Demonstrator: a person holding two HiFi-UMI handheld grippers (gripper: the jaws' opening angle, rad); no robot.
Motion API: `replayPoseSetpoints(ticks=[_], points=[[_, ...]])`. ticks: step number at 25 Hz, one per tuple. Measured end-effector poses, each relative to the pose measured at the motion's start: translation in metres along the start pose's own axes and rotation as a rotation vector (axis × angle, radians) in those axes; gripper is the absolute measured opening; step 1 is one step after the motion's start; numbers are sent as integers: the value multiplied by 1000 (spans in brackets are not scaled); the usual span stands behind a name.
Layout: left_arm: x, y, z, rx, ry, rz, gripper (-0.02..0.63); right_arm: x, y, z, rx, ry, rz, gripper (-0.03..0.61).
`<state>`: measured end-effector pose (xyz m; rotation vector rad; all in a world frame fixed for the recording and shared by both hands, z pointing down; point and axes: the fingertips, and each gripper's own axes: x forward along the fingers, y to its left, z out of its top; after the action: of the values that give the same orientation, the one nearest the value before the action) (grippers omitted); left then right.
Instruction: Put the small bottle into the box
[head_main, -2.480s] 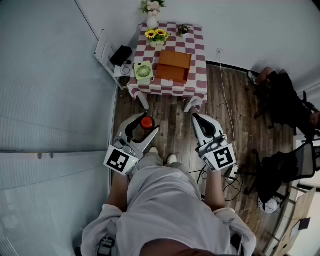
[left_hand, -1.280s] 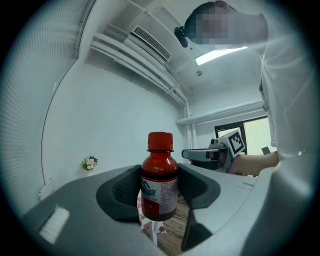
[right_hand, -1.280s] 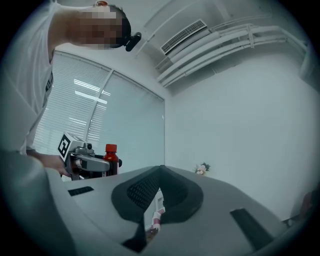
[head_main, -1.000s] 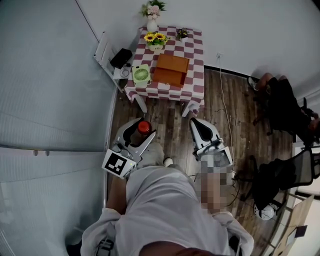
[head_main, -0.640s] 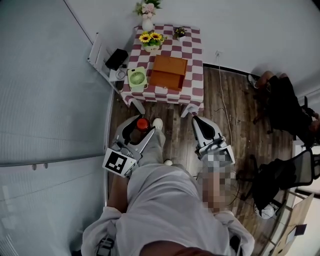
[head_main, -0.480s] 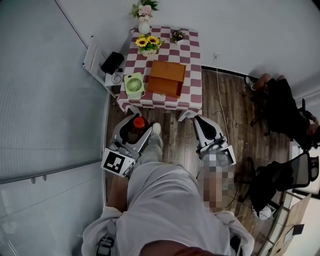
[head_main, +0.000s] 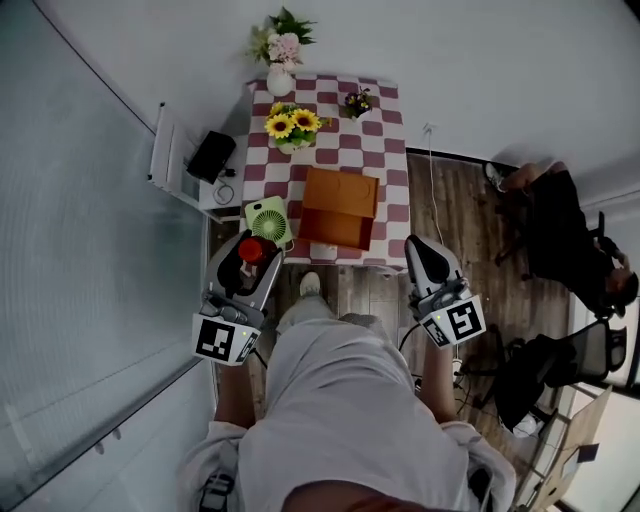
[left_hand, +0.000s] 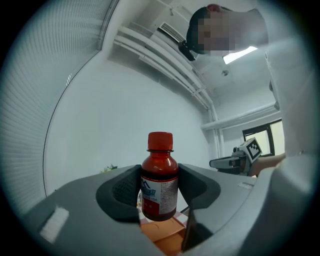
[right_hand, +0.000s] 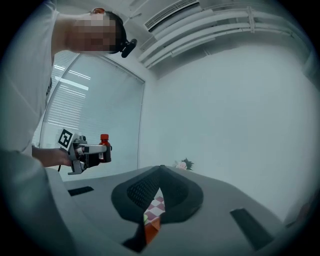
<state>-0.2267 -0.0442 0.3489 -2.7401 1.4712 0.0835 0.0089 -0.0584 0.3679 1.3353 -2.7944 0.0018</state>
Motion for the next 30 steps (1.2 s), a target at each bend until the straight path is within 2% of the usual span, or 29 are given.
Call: replayPoseSetpoints(ticks=[3, 7, 9, 12, 15, 18, 22, 25, 30], points=[[22, 36, 16, 5, -70, -9, 219, 34, -18, -6, 15, 11, -7, 3], [52, 54, 29, 35, -133, -48, 219, 60, -38, -16, 45, 32, 4, 3], [70, 58, 30, 64, -116, -68, 219, 72, -48, -20, 59, 30, 11, 3], [99, 54, 18, 103, -44, -97, 219, 83, -65, -28, 66, 33, 26, 3], [130, 37, -10, 114, 49, -187, 219, 85, -85, -30, 68, 28, 19, 3], [158, 14, -58, 177, 186, -303, 219, 80, -103, -29, 70, 7, -6, 3], [190, -32, -134, 182, 343, -507, 219, 70, -122, -28, 88, -20, -51, 3], [197, -65, -205, 252, 499, -668, 219, 60, -128, -25, 105, -36, -88, 3], [189, -89, -321, 380, 784, -808, 219, 36, -132, -25, 104, -27, -152, 3]])
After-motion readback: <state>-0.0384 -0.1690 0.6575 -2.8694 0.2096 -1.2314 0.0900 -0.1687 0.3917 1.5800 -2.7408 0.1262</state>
